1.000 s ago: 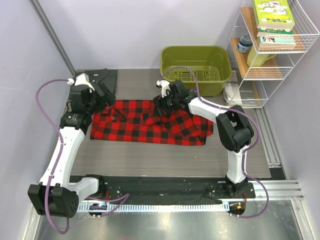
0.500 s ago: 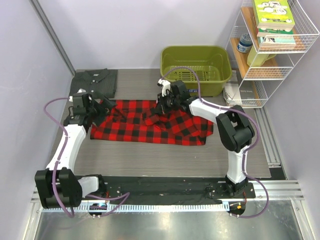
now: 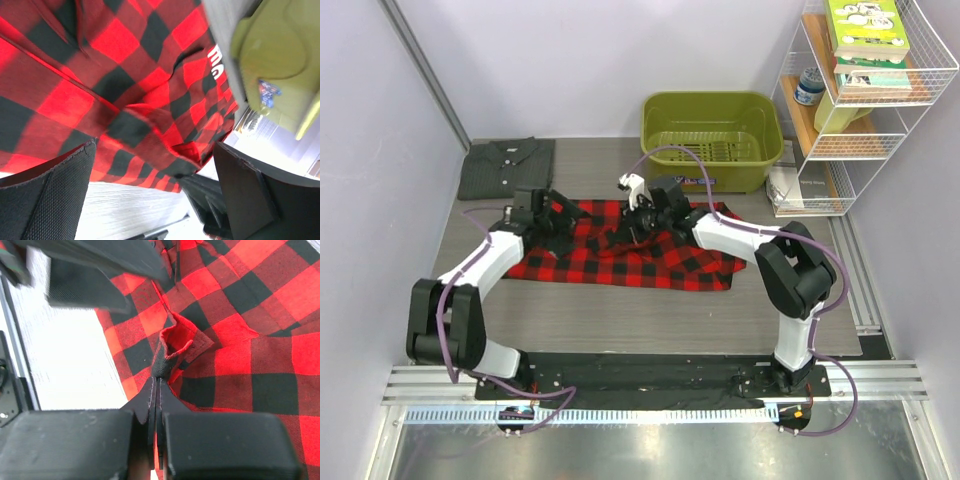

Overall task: Fold and stack the long sleeve shirts
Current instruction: Fold the shirt

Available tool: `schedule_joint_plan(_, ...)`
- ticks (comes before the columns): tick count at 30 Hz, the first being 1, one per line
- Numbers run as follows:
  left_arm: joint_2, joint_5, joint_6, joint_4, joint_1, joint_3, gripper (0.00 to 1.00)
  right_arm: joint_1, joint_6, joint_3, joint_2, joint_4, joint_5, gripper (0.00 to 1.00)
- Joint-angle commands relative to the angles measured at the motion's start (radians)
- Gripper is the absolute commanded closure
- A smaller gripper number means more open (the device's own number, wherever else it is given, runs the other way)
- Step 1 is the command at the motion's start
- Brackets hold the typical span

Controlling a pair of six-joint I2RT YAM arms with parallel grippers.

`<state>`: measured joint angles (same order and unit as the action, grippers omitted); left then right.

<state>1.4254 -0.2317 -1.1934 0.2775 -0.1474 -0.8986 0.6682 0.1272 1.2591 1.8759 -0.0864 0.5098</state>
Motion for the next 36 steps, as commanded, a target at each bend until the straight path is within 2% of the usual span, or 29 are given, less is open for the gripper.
schedule_joint_plan(1,0.056,0.025,-0.123,-0.098,-0.075,-0.026,0.01,0.027,-0.078,-0.016,-0.061,-0.053,-0.042,0.99)
schedule_joint_plan(7,0.153,0.020,-0.190,-0.078,-0.122,-0.052,0.14,0.057,-0.119,-0.038,-0.083,-0.067,-0.089,0.99)
schedule_joint_plan(10,0.171,0.011,-0.198,-0.078,-0.127,-0.057,0.28,0.062,-0.123,-0.049,-0.092,-0.067,-0.102,0.99)
schedule_joint_plan(14,0.182,-0.001,-0.199,-0.086,-0.132,-0.066,0.52,0.067,-0.152,-0.089,-0.129,-0.104,-0.096,0.99)
schedule_joint_plan(15,0.184,-0.009,-0.199,-0.099,-0.135,-0.066,0.54,0.068,-0.159,-0.089,-0.132,-0.105,-0.091,0.99)
schedule_joint_plan(19,0.168,-0.006,-0.195,-0.115,-0.150,-0.062,0.53,0.076,-0.193,-0.112,-0.158,-0.136,-0.083,0.99)
schedule_joint_plan(21,0.162,-0.006,-0.195,-0.116,-0.161,-0.056,0.39,0.088,-0.222,-0.119,-0.158,-0.145,-0.083,0.99)
schedule_joint_plan(23,0.158,-0.011,-0.193,-0.116,-0.172,-0.053,0.34,0.097,-0.245,-0.122,-0.159,-0.138,-0.093,0.99)
schedule_joint_plan(28,0.145,-0.014,-0.187,-0.118,-0.193,-0.040,0.37,0.111,-0.308,-0.132,-0.164,-0.125,-0.116,0.99)
schedule_joint_plan(31,0.135,-0.014,-0.183,-0.107,-0.201,-0.033,0.52,0.119,-0.346,-0.138,-0.172,-0.122,-0.128,0.99)
schedule_joint_plan(32,0.124,-0.011,-0.161,-0.112,-0.199,-0.034,0.66,0.119,-0.353,-0.139,-0.175,-0.116,-0.132,0.99)
schedule_joint_plan(33,0.118,-0.012,-0.147,-0.119,-0.199,-0.037,0.75,0.119,-0.354,-0.139,-0.179,-0.116,-0.137,0.99)
schedule_joint_plan(34,0.109,-0.014,-0.128,-0.124,-0.199,-0.045,0.95,0.119,-0.356,-0.141,-0.187,-0.116,-0.140,0.98)
schedule_joint_plan(35,0.101,-0.026,-0.086,-0.139,-0.199,-0.049,1.00,0.120,-0.357,-0.144,-0.193,-0.107,-0.142,0.97)
schedule_joint_plan(36,0.078,-0.027,-0.057,-0.143,-0.199,-0.057,1.00,0.120,-0.356,-0.145,-0.198,-0.105,-0.149,0.93)
